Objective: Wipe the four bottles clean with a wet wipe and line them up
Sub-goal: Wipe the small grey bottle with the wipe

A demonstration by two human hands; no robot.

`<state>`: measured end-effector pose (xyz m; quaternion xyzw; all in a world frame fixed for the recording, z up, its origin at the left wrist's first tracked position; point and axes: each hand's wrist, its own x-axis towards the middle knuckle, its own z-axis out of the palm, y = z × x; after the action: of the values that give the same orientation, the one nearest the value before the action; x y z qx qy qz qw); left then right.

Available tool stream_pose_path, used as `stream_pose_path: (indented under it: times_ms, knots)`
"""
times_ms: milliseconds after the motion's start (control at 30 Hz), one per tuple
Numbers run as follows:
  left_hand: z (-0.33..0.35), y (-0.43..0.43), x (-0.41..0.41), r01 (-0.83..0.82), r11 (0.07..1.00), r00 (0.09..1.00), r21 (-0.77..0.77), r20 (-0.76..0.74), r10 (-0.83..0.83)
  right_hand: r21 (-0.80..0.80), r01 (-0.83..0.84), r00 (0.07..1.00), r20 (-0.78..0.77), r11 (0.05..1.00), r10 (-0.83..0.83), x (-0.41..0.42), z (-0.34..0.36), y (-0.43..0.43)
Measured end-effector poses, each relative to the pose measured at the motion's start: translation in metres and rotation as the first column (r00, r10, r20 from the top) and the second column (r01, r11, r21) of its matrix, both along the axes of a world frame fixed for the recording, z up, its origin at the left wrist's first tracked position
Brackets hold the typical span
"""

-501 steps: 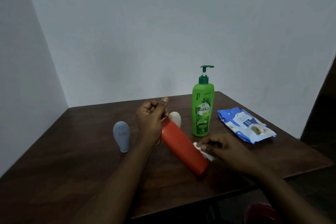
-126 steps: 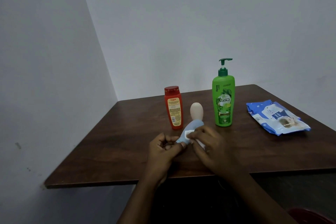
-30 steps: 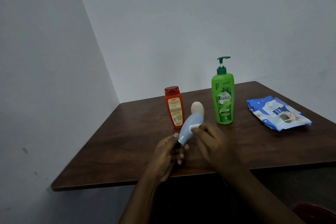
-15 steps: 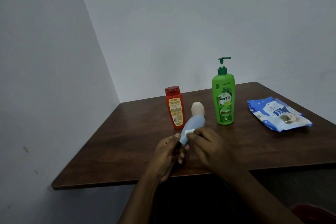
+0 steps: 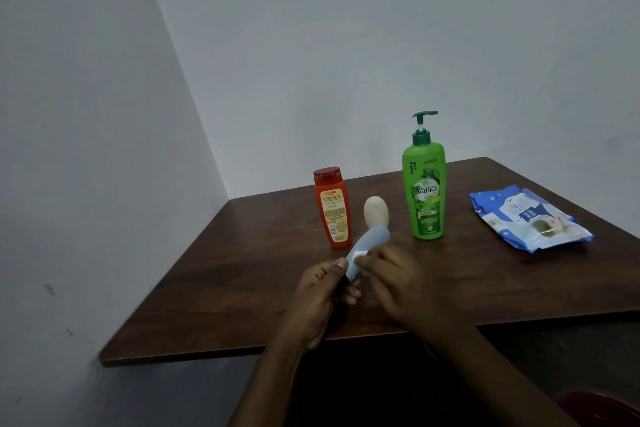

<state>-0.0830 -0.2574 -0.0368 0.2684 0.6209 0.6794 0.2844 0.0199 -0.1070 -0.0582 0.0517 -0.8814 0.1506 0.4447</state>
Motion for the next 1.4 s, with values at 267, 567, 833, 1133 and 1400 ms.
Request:
stream_pose_path:
  times_ms: [267,567,833,1133,1400]
  knots:
    - [0.0,-0.002,0.003,0.009,1.0,0.996,-0.02,-0.089,-0.01,-0.221,0.18,0.971,-0.118,0.958,-0.21,-0.001,0.005,0.007]
    - [0.0,-0.004,0.006,-0.033,0.996,0.99,0.087,-0.135,0.045,0.071,0.001,0.999,-0.033,0.997,0.001,-0.002,0.0,-0.003]
    - [-0.006,0.0,0.002,-0.083,0.995,0.978,0.051,-0.188,0.091,-0.319,0.192,0.961,-0.129,0.928,-0.243,0.002,0.008,0.006]
    - [-0.008,0.0,-0.002,-0.088,0.991,0.973,0.097,-0.206,0.107,-0.828,-0.083,0.991,-0.125,0.554,-0.038,-0.001,0.015,0.024]
    - [-0.009,-0.002,-0.002,0.009,0.998,0.956,0.07,-0.292,0.011,-0.925,-0.233,0.937,-0.131,0.301,0.324,0.0,0.014,0.023]
